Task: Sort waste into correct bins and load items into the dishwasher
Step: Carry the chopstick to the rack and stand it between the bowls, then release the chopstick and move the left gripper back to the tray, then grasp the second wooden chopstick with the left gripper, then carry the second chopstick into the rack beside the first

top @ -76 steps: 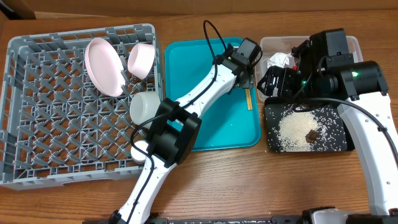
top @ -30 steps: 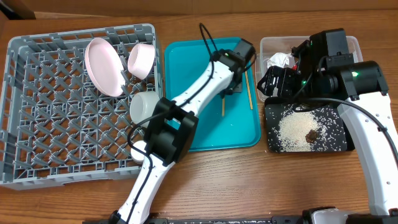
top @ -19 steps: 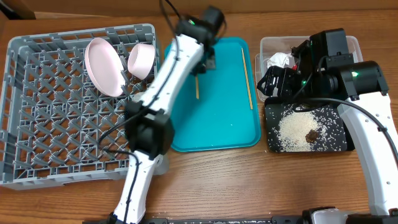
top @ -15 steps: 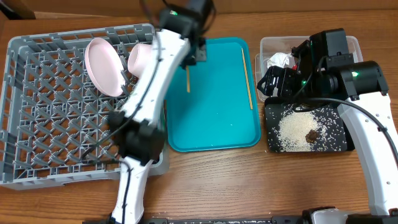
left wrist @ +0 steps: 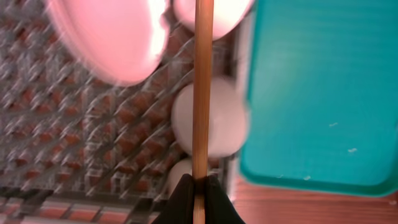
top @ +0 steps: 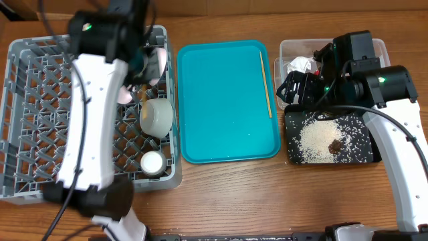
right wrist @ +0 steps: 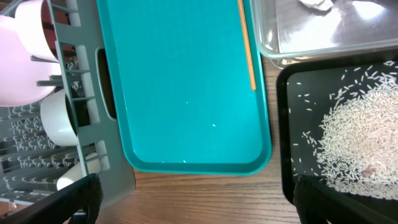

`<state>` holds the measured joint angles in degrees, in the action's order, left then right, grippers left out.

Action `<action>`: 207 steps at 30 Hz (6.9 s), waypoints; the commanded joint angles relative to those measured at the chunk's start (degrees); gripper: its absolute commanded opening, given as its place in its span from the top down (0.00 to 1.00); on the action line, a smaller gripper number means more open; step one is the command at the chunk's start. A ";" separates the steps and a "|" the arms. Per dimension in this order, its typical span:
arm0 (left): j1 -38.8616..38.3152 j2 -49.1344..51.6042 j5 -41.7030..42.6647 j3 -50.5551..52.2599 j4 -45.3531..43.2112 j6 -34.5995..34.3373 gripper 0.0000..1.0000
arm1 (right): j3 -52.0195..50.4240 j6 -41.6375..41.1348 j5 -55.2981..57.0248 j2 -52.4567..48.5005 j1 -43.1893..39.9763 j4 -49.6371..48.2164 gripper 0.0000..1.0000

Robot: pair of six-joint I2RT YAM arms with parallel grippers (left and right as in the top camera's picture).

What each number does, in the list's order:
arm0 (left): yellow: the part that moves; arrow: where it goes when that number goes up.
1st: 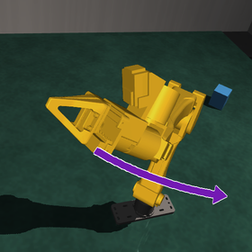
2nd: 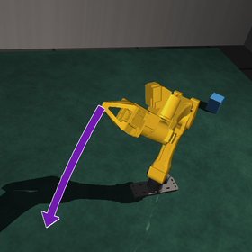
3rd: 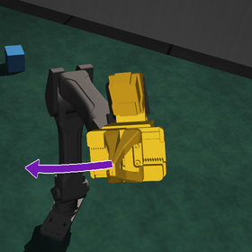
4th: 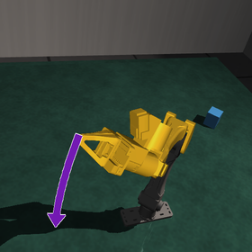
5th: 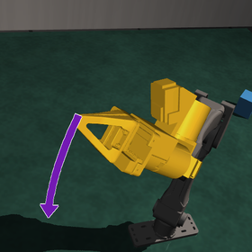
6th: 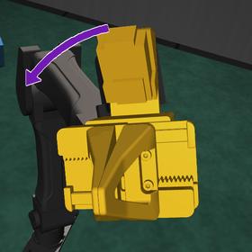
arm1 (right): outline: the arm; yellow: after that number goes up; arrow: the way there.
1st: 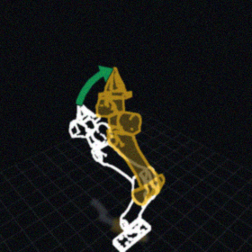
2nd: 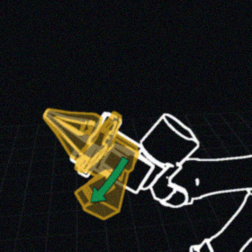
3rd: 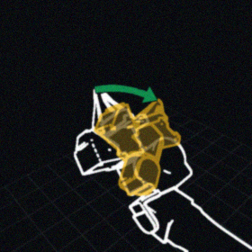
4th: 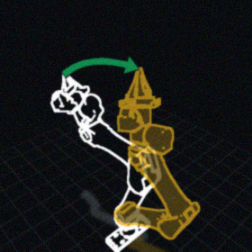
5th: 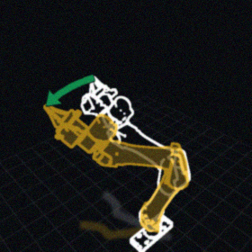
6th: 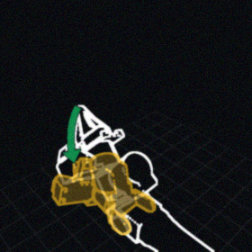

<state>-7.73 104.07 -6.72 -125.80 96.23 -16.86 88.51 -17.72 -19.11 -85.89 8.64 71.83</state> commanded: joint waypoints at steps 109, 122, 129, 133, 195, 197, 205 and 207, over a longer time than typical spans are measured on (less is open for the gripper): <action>-33.31 29.75 -13.84 25.77 -74.84 -10.95 0.26 | 0.76 0.39 0.24 0.33 -0.04 -0.13 0.00; -33.59 29.77 -13.29 26.36 -75.32 -10.99 0.25 | 0.76 0.39 0.24 0.33 -0.04 -0.15 0.00; -33.66 31.76 -12.70 26.47 -75.30 -10.99 0.25 | 0.76 0.39 0.24 0.33 -0.04 -0.15 0.00; -34.05 32.94 -11.34 26.47 -75.41 -10.99 0.25 | 0.76 0.39 0.24 0.33 -0.04 -0.13 0.00; 0.72 -17.62 -12.72 45.75 -21.51 -2.40 0.96 | 0.76 0.39 0.24 0.33 -0.04 -0.15 0.00; 1.38 -17.62 -12.70 47.74 -22.80 -1.68 0.96 | 0.76 0.39 0.24 0.33 -0.04 -0.13 0.00; 1.73 -17.57 -12.79 50.14 -25.09 4.90 0.96 | 0.76 0.39 0.24 0.33 -0.04 -0.13 0.00; 1.73 -17.57 -12.74 50.16 -25.07 4.85 0.96 | 0.76 0.39 0.24 0.33 -0.04 -0.13 0.00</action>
<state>-6.33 87.00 -18.70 -75.88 71.29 -14.39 88.51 -17.72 -19.09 -85.89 8.64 71.83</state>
